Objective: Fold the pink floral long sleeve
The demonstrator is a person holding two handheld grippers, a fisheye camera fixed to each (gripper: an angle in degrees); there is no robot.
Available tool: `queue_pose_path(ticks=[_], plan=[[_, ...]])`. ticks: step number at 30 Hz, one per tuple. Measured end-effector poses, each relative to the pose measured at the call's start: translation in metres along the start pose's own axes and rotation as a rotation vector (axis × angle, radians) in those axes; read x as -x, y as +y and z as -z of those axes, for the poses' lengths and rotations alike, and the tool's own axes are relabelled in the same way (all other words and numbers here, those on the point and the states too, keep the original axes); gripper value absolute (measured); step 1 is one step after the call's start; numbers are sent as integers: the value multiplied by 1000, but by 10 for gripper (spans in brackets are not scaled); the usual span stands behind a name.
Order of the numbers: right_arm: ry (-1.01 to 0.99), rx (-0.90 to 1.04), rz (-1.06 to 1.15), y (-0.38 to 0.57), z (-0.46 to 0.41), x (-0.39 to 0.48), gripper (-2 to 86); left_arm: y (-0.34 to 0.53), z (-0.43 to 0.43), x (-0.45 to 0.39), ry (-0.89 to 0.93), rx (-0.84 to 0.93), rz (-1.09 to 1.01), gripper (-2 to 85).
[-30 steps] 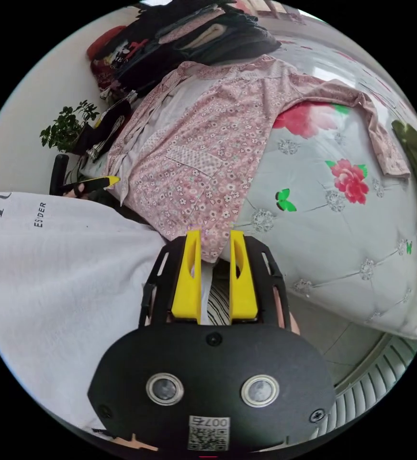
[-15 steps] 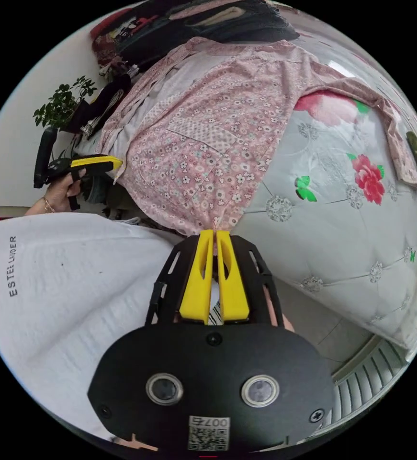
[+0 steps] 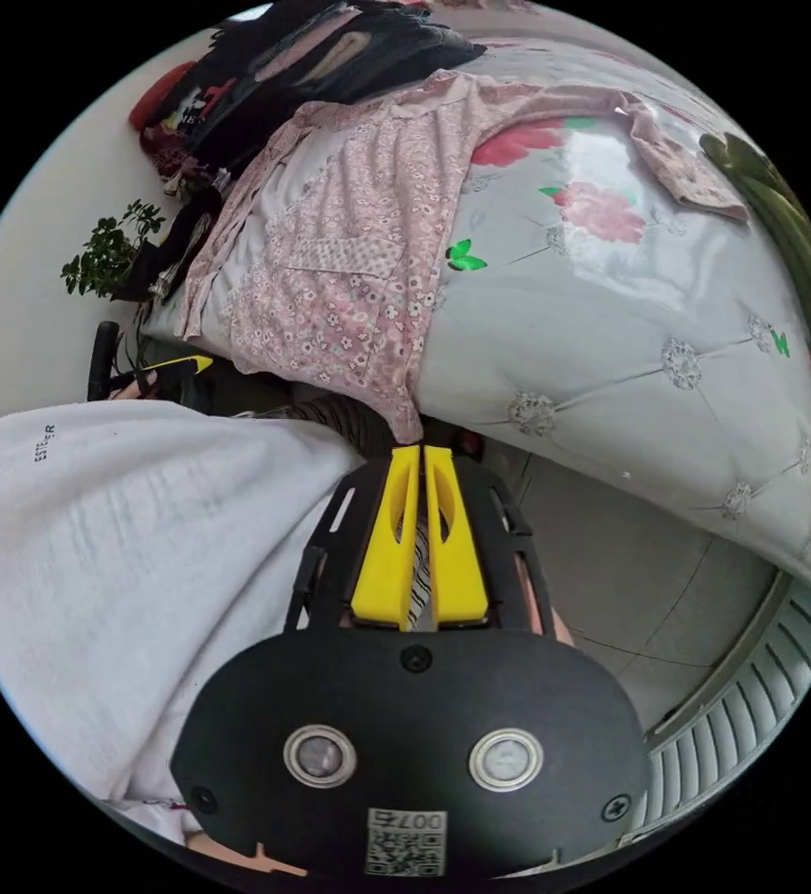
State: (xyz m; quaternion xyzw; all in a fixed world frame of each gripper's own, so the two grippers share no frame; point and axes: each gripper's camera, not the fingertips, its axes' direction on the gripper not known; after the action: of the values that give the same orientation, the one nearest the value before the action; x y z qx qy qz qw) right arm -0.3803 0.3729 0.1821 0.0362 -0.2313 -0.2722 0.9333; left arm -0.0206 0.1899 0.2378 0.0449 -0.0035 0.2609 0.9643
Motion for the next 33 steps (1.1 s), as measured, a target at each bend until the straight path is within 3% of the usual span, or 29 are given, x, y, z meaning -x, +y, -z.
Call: queue_pose_path(ticks=[5, 10, 16, 18, 22, 25, 27, 33], plan=[[87, -77, 150, -31, 26, 42, -1, 22, 50, 17, -138, -166, 86, 26], [195, 5, 361, -94, 4, 102, -2, 12, 85, 29, -295, -232, 90, 61], [291, 216, 503, -135, -52, 148, -3, -8, 66, 42, -312, -135, 57, 64], [301, 179, 543, -131, -48, 152, -2, -11, 57, 46, -317, -104, 52, 62], [227, 177, 523, -128, -40, 140, -1, -9, 65, 55, -268, -97, 37, 23], [35, 312, 419, -153, -27, 125, 3, -1, 89, 66, -191, -118, 6, 3], [-114, 135, 382, -178, 12, 119, 8, 5, 112, 73, -133, -157, -18, -3], [-256, -195, 332, -307, 66, 124, 30, 16, 198, 112, 156, -402, -19, -8]])
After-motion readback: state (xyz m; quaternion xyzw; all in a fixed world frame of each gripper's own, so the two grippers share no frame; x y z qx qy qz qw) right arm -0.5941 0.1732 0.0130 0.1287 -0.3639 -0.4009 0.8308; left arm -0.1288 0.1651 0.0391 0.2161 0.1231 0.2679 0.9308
